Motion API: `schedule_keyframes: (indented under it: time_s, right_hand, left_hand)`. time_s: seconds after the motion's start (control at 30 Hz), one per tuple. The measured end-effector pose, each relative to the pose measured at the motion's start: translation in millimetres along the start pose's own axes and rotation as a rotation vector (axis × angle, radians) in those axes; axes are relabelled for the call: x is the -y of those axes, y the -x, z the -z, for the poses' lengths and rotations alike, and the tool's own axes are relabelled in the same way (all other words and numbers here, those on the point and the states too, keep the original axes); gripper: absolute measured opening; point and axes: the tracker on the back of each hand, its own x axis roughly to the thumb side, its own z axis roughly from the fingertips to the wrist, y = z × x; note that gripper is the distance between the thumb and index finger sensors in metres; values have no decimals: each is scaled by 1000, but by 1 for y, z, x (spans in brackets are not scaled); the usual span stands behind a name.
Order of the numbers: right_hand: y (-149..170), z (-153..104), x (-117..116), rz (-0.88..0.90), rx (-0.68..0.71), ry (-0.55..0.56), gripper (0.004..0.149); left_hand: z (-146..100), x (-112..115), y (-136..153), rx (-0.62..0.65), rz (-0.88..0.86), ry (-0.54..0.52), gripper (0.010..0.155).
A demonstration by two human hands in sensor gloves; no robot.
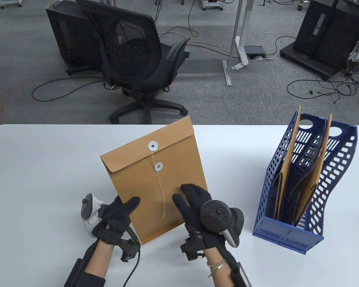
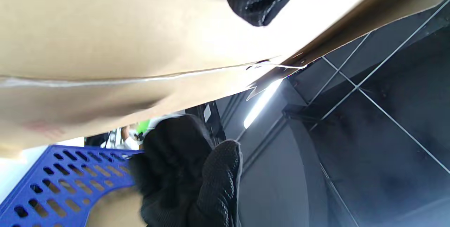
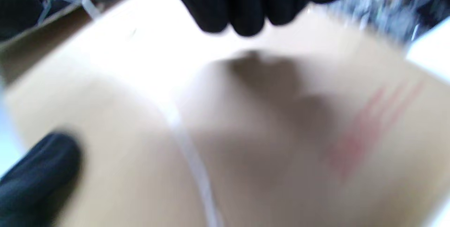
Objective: Pull cardstock from document pouches and stack
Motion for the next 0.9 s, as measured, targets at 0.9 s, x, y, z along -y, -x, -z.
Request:
schedule_keyframes:
  time_s: [0.9]
  right_hand:
    - [-68, 55, 76, -378, 366, 101, 42]
  left_hand:
    - [-4, -13, -45, 40, 484, -15, 45]
